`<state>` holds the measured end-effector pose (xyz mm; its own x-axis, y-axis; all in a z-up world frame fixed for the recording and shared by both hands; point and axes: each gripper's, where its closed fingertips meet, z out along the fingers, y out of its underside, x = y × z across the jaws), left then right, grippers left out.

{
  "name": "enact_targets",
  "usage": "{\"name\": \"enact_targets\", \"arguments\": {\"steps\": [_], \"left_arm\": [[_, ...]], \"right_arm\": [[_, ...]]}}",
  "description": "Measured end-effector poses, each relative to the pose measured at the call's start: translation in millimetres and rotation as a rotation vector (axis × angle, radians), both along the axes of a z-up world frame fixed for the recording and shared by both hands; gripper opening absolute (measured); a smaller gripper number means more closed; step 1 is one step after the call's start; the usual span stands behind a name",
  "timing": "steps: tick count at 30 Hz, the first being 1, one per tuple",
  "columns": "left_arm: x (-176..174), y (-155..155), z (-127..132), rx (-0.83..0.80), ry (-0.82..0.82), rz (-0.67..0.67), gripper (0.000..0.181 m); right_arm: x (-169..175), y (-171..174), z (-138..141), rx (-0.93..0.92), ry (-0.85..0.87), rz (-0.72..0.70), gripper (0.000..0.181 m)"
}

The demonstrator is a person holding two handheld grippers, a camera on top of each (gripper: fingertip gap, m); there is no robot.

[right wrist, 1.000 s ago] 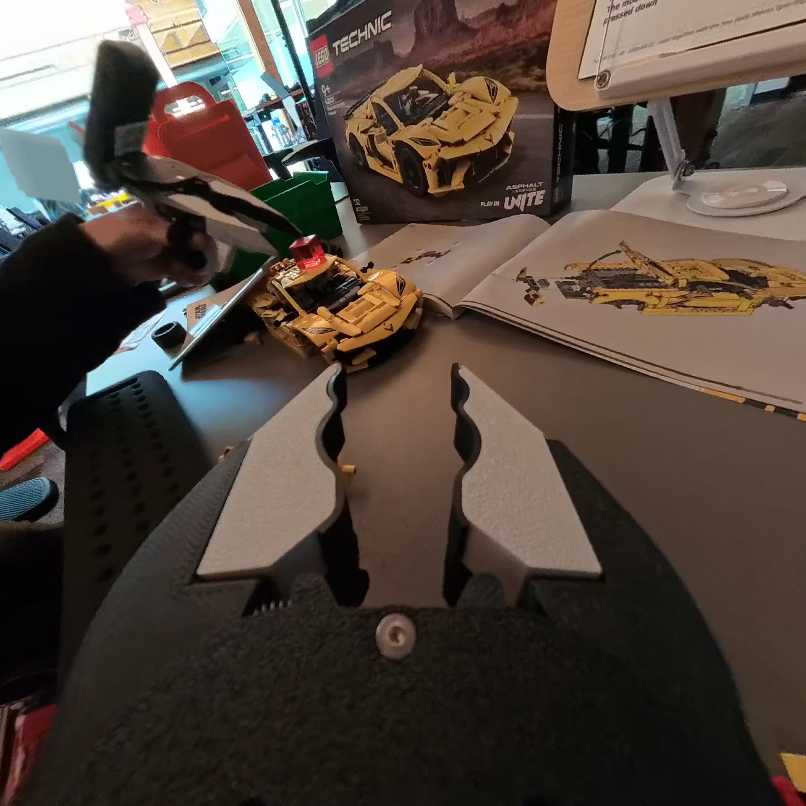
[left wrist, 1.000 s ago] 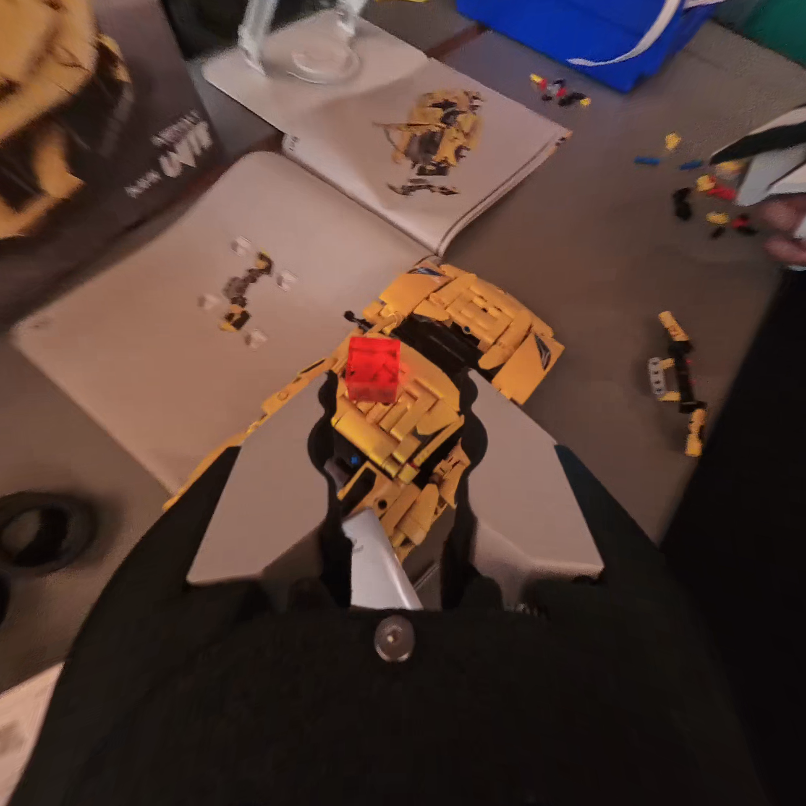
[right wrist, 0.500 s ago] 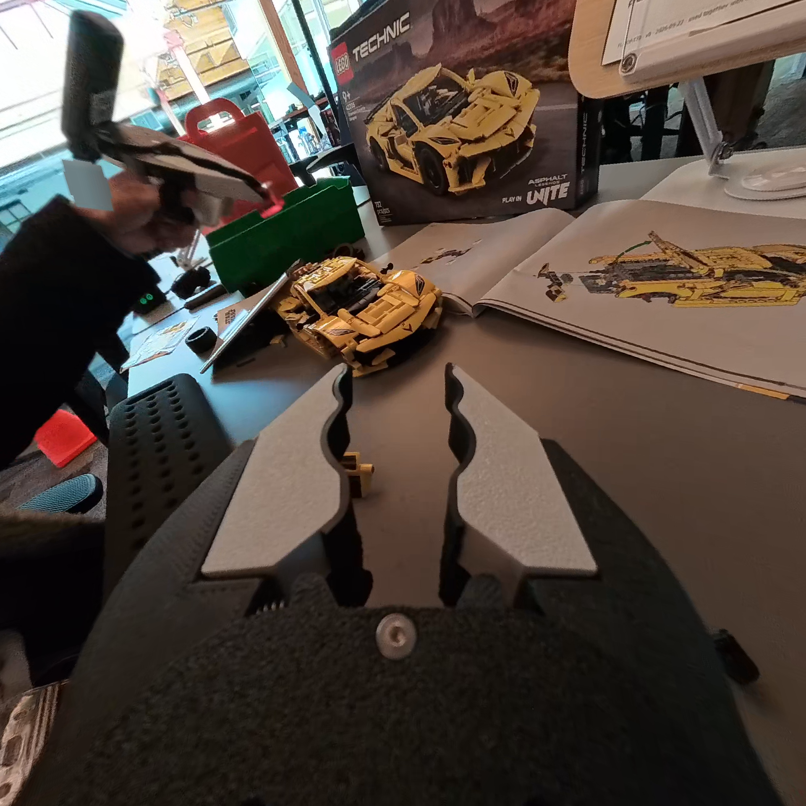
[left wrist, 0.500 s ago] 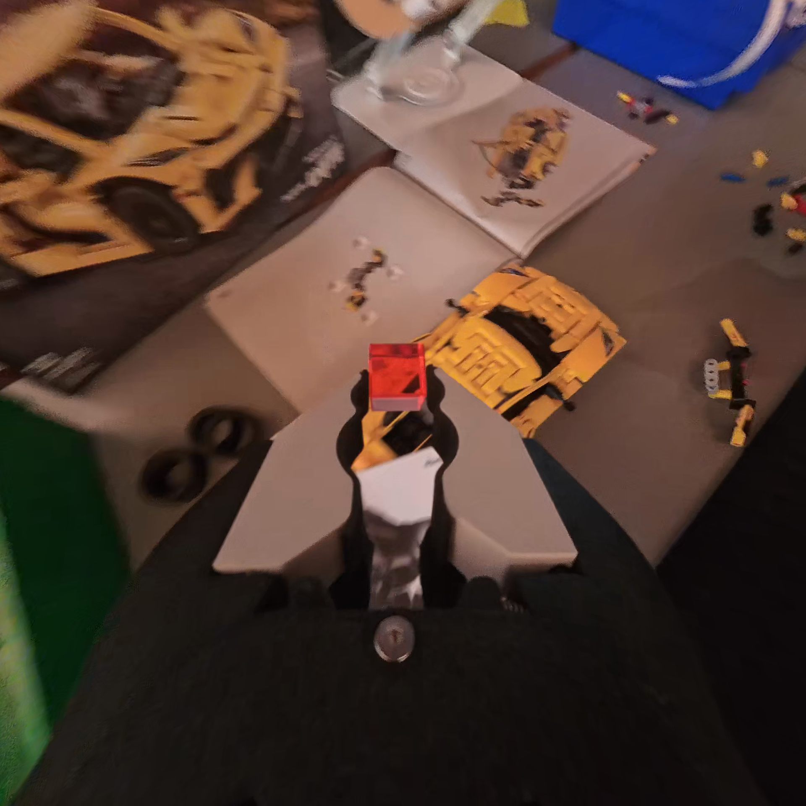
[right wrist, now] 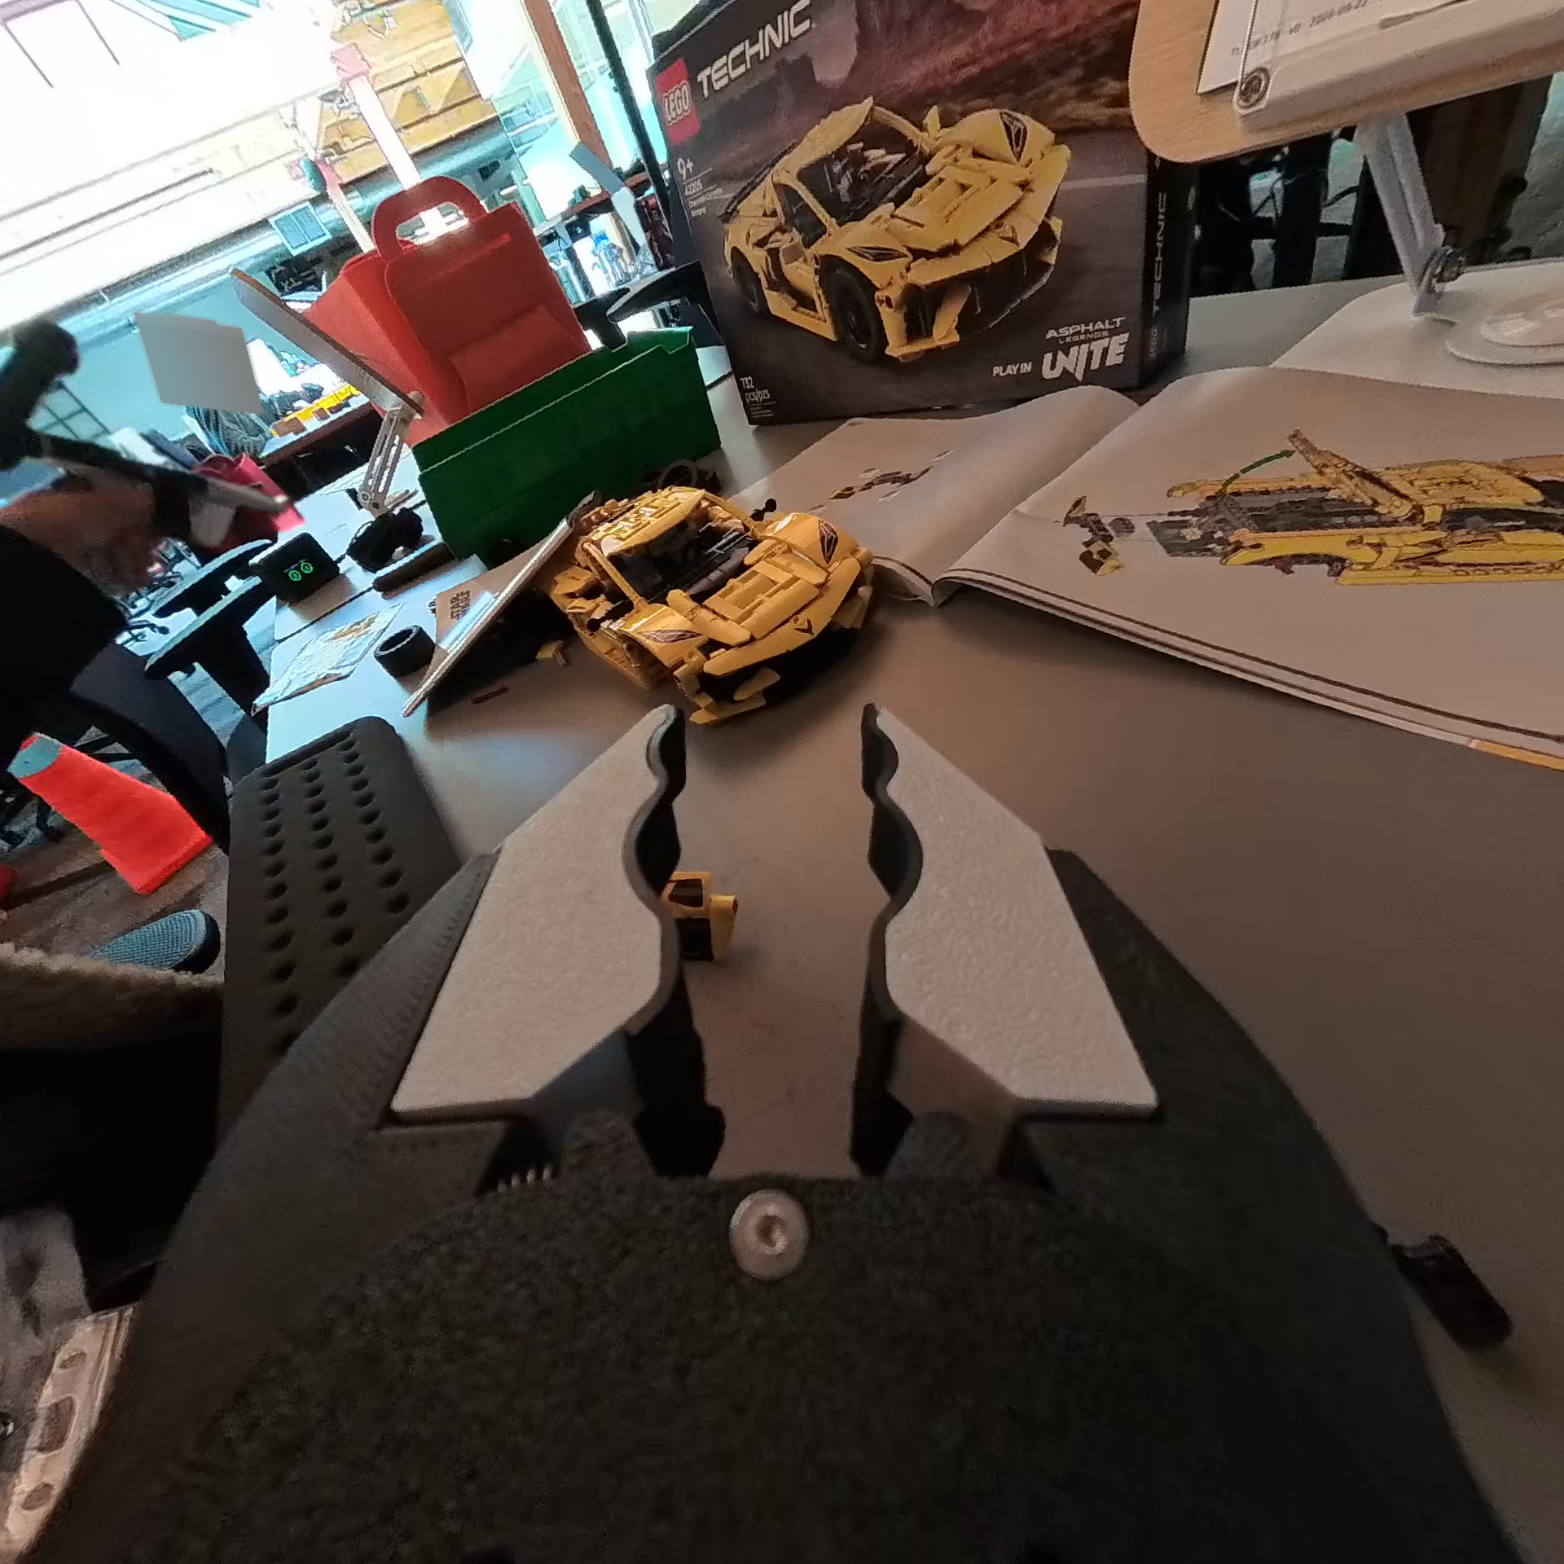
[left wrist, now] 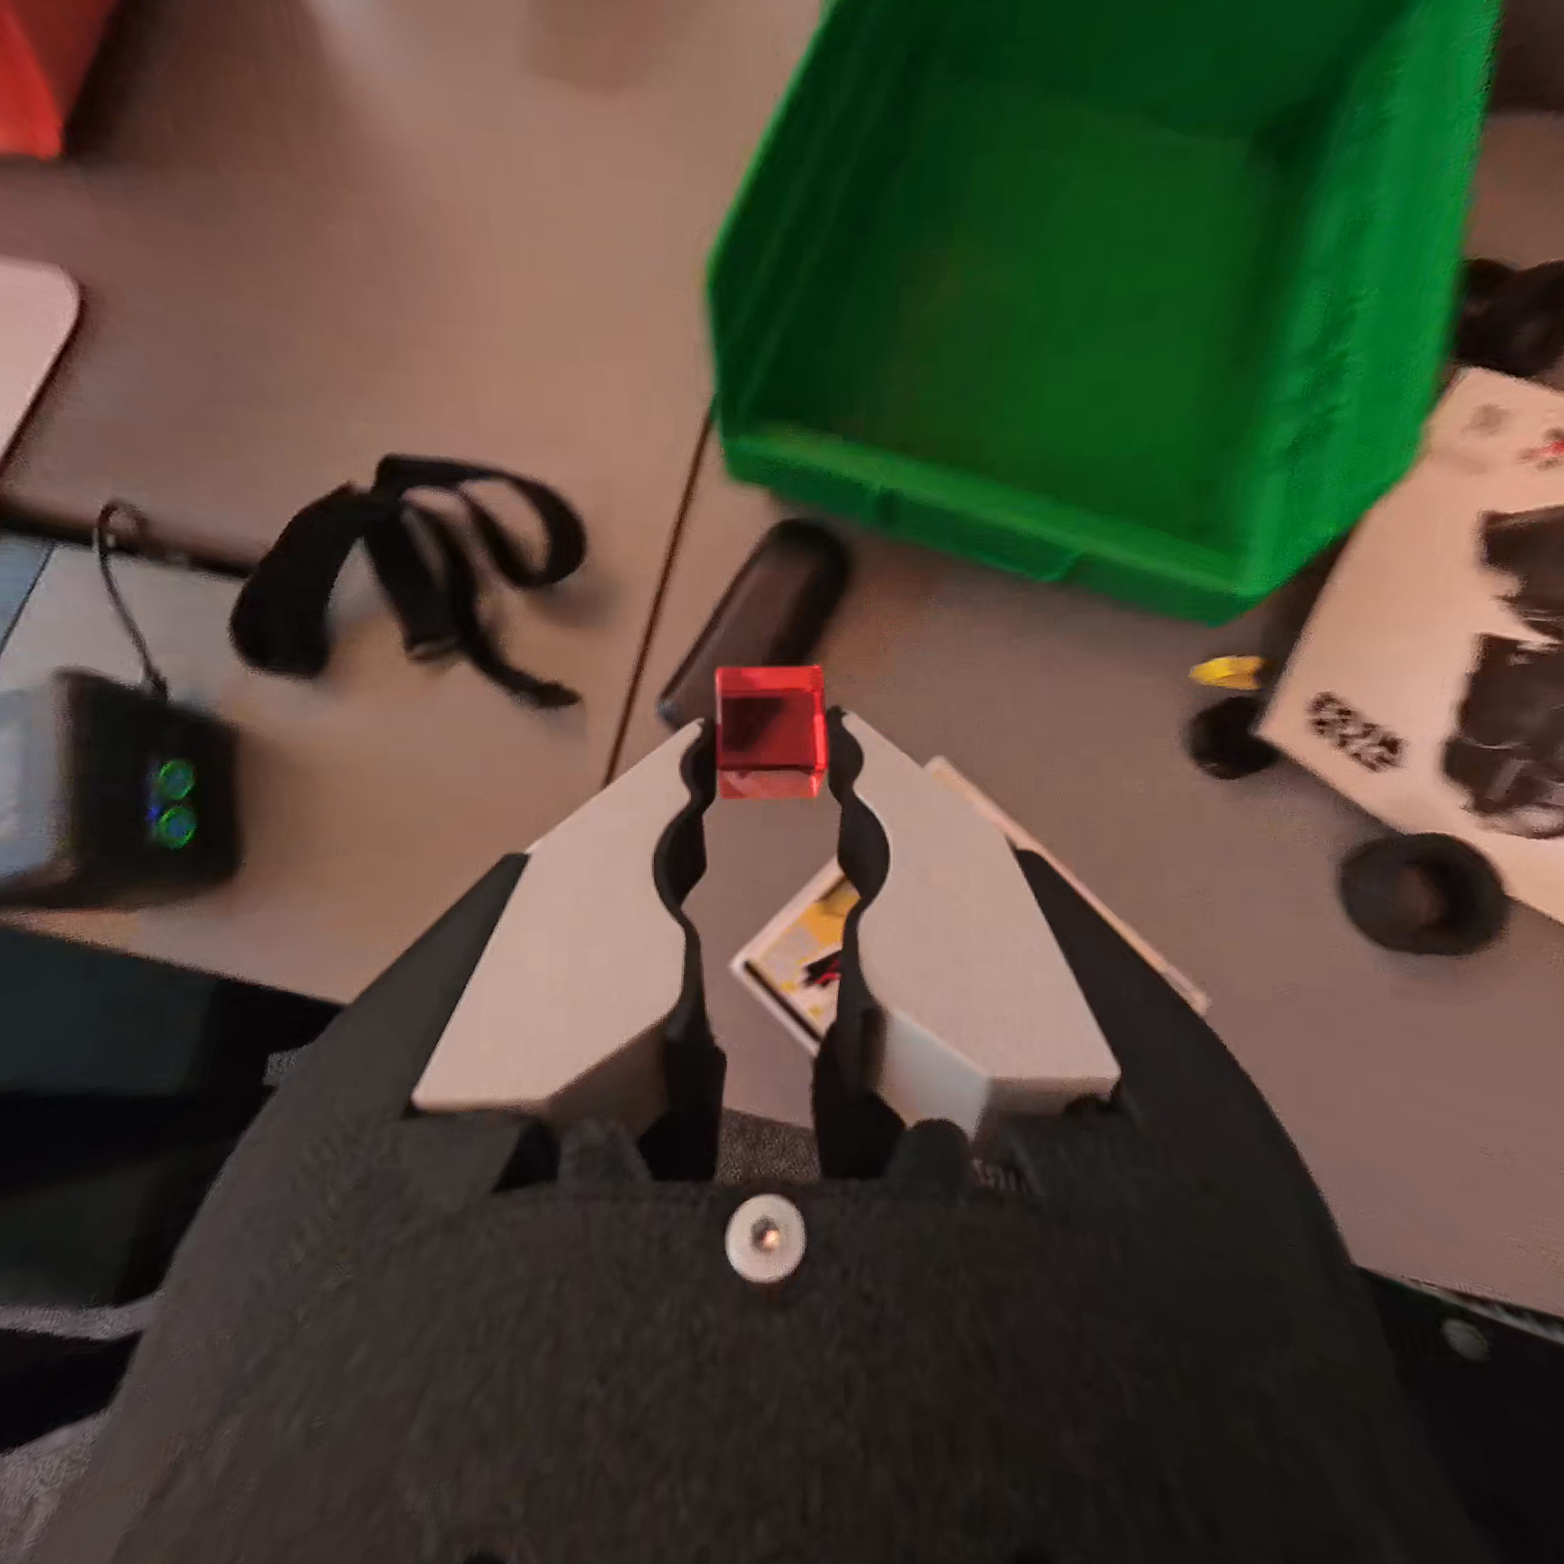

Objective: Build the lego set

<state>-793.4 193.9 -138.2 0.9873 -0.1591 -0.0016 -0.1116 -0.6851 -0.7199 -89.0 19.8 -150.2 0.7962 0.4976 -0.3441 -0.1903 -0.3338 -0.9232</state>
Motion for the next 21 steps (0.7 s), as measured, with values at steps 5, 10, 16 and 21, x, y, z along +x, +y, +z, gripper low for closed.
{"name": "enact_targets", "arguments": {"steps": [5, 10, 16, 21], "left_arm": [[-28.1, -5.2, -60.8, -0.097, -0.062, 0.007, 0.025], [-23.4, 1.9, -90.0, -0.048, -0.106, -0.045, 0.025], [-23.4, 9.3, -91.6, 0.012, -0.084, -0.033, 0.027], [22.8, -7.6, -16.2, 0.235, -0.077, -0.071, 0.048]], "right_arm": [[2.5, 1.5, -1.8, -0.009, 0.001, -0.012, 0.039], [3.2, 2.7, -4.1, -0.019, -0.002, -0.016, 0.039], [2.1, 1.8, -3.7, -0.014, -0.004, -0.01, 0.039], [1.7, 1.3, -3.0, -0.011, 0.0, -0.005, 0.039]]}}
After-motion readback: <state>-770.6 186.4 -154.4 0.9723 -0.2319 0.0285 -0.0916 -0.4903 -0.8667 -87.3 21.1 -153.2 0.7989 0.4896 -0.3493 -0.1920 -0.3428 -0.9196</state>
